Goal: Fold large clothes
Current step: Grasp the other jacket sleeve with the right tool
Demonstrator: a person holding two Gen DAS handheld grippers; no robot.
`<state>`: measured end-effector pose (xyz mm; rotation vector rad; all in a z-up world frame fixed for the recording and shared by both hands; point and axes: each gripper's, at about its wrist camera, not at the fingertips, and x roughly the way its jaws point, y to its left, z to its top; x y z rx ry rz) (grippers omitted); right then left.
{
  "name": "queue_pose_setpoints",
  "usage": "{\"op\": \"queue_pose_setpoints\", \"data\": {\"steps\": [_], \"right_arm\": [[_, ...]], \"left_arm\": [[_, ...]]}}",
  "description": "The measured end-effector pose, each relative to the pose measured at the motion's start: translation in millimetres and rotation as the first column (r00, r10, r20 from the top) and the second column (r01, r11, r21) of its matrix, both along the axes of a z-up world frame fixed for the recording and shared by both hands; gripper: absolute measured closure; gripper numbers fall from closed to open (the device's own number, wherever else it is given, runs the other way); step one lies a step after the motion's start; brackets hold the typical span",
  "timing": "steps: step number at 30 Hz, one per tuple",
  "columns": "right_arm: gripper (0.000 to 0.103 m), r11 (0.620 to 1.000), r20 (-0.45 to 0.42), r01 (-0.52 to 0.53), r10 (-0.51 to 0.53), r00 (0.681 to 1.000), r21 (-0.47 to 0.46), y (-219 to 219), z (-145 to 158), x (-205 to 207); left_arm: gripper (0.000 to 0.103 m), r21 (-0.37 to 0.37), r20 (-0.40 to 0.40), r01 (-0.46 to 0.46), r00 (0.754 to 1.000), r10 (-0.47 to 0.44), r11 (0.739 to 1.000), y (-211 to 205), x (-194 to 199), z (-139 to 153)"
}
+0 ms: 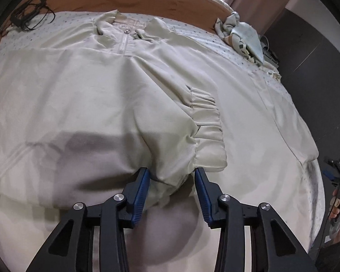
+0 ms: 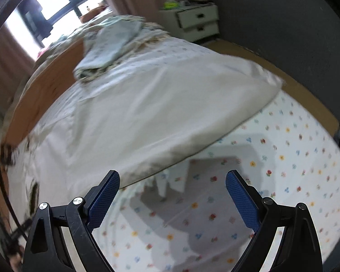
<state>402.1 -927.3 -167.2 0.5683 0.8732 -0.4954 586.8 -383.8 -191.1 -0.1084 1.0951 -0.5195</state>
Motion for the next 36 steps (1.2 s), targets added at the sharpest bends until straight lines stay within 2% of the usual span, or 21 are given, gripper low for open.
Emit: {"op": "queue_pose_setpoints", "data": {"steps": [2, 4, 9, 12, 14, 16, 19, 22, 26, 29, 31, 36], "right_arm": [[0.013, 1.000, 0.001, 0.027, -0.027, 1.000, 0.001, -8.3, -9.7, 1.9], [0.027, 0.999, 0.001, 0.045, -0.045, 0.999, 0.011, -16.2, -18.9, 6.2], [0.033, 0.995, 0.007, 0.092, -0.092, 0.996, 0.031, -34.2, -35.6, 17.9], [0.038, 0.993, 0.024, 0.118, -0.118, 0.993, 0.010, -41.7, -37.8, 24.5], [0.051, 0.991, 0.024, 0.132, -0.131, 0.991, -0.004, -46.6, -38.8, 30.4], [0.077, 0.989, 0.027, 0.147, -0.147, 0.989, -0.009, -52.6, -40.0, 33.1], [0.092, 0.989, 0.049, 0.145, -0.145, 0.988, 0.000, -58.8, -38.9, 33.7], [0.095, 0.991, 0.058, 0.121, -0.118, 0.991, -0.057, -53.2, -29.8, 35.9], [0.096, 0.988, 0.092, 0.116, -0.107, 0.990, -0.102, -45.7, -10.2, 37.3], [0.097, 0.987, 0.112, 0.113, -0.099, 0.989, -0.117, -39.8, 8.5, 37.5], [0.097, 0.985, 0.123, 0.098, -0.081, 0.989, -0.143, -32.1, 24.1, 38.7], [0.097, 0.982, 0.157, 0.054, -0.026, 0.987, -0.182, -5.6, 62.6, 38.6]], "left_arm": [[0.065, 0.018, 0.008, 0.007, 1.000, -0.007, 1.000, -3.4, 3.6, -1.2], [0.068, 0.029, 0.017, 0.015, 1.000, -0.015, 0.999, -7.1, 6.2, -1.5], [0.069, -0.041, 0.014, 0.018, 1.000, -0.017, 0.999, -1.8, 10.3, 5.3], [0.069, -0.078, 0.057, 0.020, 0.998, -0.016, 0.997, 1.2, 10.0, 15.6], [0.069, -0.085, 0.037, 0.019, 0.999, -0.016, 0.996, -0.3, 13.6, 14.6], [0.069, -0.090, 0.005, -0.005, 1.000, 0.006, 0.996, 0.4, 16.9, 13.6], [0.069, -0.105, 0.034, -0.009, 0.999, 0.013, 0.994, 0.9, 11.9, 22.0], [0.069, -0.085, 0.068, 0.009, 0.998, -0.003, 0.996, 0.0, 5.6, 29.4], [0.067, -0.084, 0.052, -0.019, 0.998, 0.023, 0.996, 3.8, 3.1, 31.3], [0.052, -0.084, 0.053, -0.014, 0.998, 0.018, 0.996, 3.6, 0.3, 33.5], [0.039, -0.064, 0.097, -0.005, 0.995, 0.011, 0.998, 4.2, -3.9, 39.1], [0.037, -0.037, 0.147, -0.016, 0.989, 0.021, 0.999, 11.7, -9.4, 49.2]]}}
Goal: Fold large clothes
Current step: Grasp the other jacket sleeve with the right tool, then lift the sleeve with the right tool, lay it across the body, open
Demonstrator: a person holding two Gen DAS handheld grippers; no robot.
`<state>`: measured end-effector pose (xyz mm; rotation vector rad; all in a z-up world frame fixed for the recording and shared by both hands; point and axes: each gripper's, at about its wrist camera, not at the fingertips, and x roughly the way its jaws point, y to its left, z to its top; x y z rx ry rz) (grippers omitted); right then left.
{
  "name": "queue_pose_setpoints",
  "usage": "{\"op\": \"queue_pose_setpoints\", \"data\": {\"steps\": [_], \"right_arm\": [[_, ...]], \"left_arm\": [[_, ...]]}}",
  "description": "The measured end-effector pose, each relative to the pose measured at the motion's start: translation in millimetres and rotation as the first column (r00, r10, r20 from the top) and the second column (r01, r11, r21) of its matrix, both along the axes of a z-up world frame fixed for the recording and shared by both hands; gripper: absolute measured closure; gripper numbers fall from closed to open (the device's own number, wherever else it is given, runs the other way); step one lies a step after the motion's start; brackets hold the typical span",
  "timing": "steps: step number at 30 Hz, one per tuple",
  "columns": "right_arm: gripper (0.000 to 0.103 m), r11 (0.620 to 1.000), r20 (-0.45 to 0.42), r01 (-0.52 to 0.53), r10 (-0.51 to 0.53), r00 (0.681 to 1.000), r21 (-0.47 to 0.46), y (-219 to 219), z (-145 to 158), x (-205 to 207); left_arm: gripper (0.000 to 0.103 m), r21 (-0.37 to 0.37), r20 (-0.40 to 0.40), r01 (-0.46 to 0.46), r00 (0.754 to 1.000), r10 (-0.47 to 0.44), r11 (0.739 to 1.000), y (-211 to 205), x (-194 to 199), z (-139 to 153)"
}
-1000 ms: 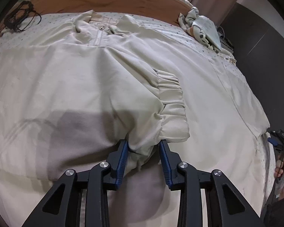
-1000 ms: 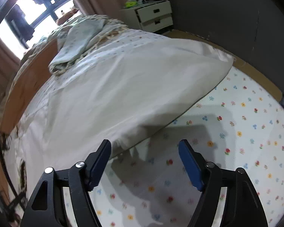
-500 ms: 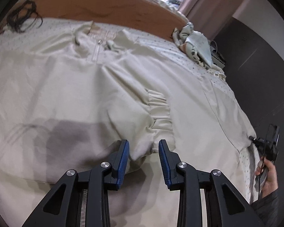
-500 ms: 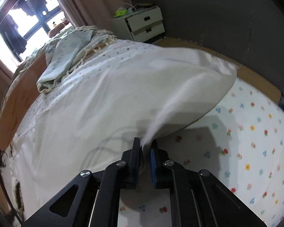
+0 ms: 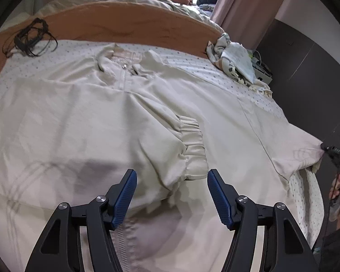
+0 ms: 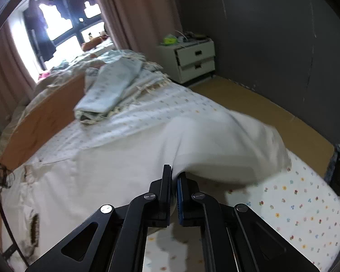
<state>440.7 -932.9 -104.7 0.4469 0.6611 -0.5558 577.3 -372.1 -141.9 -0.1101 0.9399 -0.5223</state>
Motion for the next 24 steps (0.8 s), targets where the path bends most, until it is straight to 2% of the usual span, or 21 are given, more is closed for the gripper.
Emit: {"op": "queue_pose_setpoints", "data": {"steps": [7, 14, 18, 24], "right_arm": [[0.098, 0.995, 0.036, -0.095, 0.096, 0.995, -0.031, 45.7, 41.6, 13.3], [0.098, 0.978, 0.050, -0.205, 0.206, 0.977, -0.031, 102.0, 66.3, 36.8], [0.098, 0.961, 0.069, -0.273, 0.276, 0.959, -0.043, 137.5, 82.8, 48.7], [0.098, 0.918, 0.074, -0.394, 0.397, 0.915, -0.048, 198.3, 99.0, 72.9]], "left_arm": [[0.037, -0.033, 0.021, -0.004, 1.000, 0.005, 0.999, 18.3, -6.2, 11.5], [0.037, -0.085, 0.004, 0.003, 1.000, -0.003, 0.996, 40.8, -10.7, 17.5], [0.037, -0.125, 0.007, -0.036, 0.999, 0.037, 0.992, 57.7, -7.1, 26.0], [0.037, -0.181, 0.001, -0.075, 0.997, 0.076, 0.981, 76.0, -4.5, 39.5]]}}
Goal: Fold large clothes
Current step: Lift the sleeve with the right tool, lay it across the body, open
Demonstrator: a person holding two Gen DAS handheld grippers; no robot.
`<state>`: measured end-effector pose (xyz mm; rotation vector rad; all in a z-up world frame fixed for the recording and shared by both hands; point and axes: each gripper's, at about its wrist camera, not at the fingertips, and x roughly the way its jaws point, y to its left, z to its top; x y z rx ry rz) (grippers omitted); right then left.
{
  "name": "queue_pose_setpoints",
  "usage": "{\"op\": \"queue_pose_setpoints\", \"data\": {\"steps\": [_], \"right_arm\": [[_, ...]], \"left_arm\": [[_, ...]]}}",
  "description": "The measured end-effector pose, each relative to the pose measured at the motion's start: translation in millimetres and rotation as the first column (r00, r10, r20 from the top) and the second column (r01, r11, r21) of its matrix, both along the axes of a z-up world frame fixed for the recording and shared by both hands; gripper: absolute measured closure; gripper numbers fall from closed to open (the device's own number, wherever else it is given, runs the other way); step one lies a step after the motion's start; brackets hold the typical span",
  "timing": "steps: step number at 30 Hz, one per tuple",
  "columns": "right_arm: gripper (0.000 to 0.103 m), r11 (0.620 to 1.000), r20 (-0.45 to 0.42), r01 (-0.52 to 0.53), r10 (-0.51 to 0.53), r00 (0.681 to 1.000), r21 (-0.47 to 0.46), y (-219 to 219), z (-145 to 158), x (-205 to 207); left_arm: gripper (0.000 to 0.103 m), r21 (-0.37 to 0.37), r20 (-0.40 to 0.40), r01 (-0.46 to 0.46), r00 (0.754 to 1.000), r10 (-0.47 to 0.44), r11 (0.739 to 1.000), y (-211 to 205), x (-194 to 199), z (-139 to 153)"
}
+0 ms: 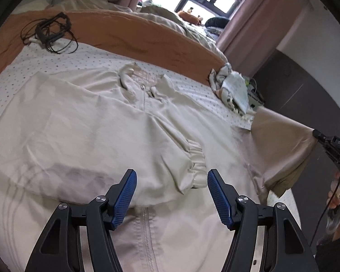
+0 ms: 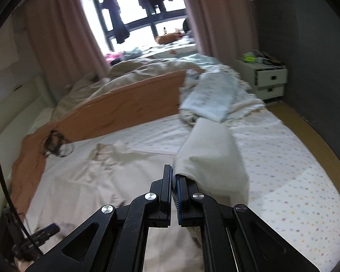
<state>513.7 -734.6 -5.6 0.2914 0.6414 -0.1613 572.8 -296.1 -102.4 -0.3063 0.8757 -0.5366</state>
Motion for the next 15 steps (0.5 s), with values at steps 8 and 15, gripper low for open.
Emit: {"op": "queue_pose_setpoints", "data": {"steps": [8, 15], "right_arm": [[0.098, 0.991, -0.049, -0.135, 0.135, 0.990, 0.008, 77.3, -28.2, 37.7], [0.098, 0.978, -0.125, -0.188, 0.199, 0.972, 0.094, 143.6, -110.2, 67.2]], "left_arm": [[0.037, -0.038, -0.015, -0.035, 0.999, 0.034, 0.999, 20.0, 3.5, 8.6], [0.037, -0.066, -0.021, -0.083, 0.996, 0.082, 0.994, 44.5, 9.1, 12.1]]}}
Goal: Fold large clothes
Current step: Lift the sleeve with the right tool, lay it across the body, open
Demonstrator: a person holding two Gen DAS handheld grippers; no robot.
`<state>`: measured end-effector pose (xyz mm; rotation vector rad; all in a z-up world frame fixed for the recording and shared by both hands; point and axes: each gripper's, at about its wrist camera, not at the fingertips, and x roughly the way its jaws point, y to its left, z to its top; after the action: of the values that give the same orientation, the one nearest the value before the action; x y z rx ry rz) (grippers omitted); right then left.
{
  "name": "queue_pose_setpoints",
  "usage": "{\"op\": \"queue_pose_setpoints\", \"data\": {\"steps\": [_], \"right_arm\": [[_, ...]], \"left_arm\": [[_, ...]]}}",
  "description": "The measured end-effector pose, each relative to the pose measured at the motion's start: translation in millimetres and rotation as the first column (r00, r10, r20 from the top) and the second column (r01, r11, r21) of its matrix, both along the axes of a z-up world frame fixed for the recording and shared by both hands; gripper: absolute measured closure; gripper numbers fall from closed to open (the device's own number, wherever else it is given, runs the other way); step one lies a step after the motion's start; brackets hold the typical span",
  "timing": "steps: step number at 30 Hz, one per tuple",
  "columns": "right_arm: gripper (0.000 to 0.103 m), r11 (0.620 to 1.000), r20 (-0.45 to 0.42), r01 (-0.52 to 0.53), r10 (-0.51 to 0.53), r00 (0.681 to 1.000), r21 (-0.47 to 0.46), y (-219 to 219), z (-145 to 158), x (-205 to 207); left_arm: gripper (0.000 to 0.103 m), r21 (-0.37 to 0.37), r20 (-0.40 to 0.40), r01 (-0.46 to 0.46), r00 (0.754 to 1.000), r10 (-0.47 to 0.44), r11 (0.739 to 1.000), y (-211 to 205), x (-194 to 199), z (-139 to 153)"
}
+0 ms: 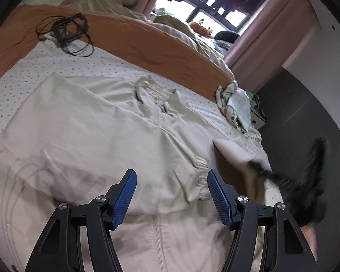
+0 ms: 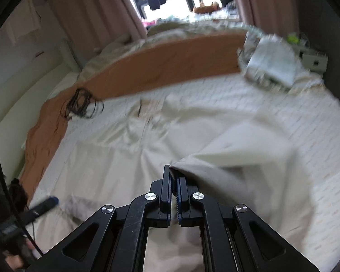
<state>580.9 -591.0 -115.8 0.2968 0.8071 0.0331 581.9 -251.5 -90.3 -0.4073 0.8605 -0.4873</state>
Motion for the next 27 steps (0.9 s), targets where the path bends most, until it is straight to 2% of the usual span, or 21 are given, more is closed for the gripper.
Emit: {"op": "queue_pose_setpoints", "data": {"steps": [3, 5, 6, 7, 10, 13, 17, 21, 27], "right_arm": [[0.095, 0.999, -0.104, -0.012, 0.017, 0.994, 0.042, 19.9, -39.3, 5.6], [0.082, 0.994, -0.205, -0.055, 0.074, 0.976, 0.097, 32.1, -65.2, 7.9], [0.067, 0.990, -0.240, -0.086, 0.112, 0.964, 0.116, 38.1, -74.5, 5.8], [0.057, 0.989, -0.247, -0.101, 0.125, 0.961, 0.110, 41.8, -76.5, 1.9], [0.043, 0.989, -0.251, -0.130, 0.145, 0.957, 0.077, 39.7, -67.2, -12.4], [0.036, 0.989, -0.223, -0.124, 0.140, 0.965, 0.086, 24.9, -46.0, -30.7], [0.033, 0.998, -0.214, -0.039, 0.049, 0.976, 0.048, -8.8, -29.4, -54.8], [0.033, 0.997, -0.259, 0.076, -0.065, 0.964, 0.035, -49.3, -35.8, -78.8], [0.033, 0.984, -0.319, 0.178, -0.161, 0.934, 0.024, -78.0, -53.7, -98.8]], "left_arm": [[0.037, -0.011, -0.028, -0.032, 0.999, 0.032, 0.999, 11.3, 4.8, -5.7], [0.037, -0.016, -0.040, -0.052, 0.998, 0.051, 0.999, 16.1, 8.4, -8.1], [0.037, -0.019, -0.044, -0.060, 0.997, 0.059, 0.998, 18.2, 9.4, -9.2], [0.037, -0.021, -0.047, -0.062, 0.997, 0.061, 0.998, 19.0, 10.5, -9.9], [0.037, -0.017, -0.056, -0.060, 0.997, 0.059, 0.998, 17.2, 9.1, -13.6], [0.037, 0.002, -0.067, -0.044, 0.997, 0.044, 0.999, 11.3, 6.9, -18.5], [0.037, 0.016, -0.054, -0.026, 0.998, 0.027, 1.000, 5.1, -0.7, -18.1], [0.037, 0.020, -0.035, -0.014, 0.999, 0.015, 1.000, 7.5, -11.5, -16.1], [0.037, 0.013, -0.031, -0.041, 0.999, 0.041, 0.999, 22.6, -27.1, -20.8]]}}
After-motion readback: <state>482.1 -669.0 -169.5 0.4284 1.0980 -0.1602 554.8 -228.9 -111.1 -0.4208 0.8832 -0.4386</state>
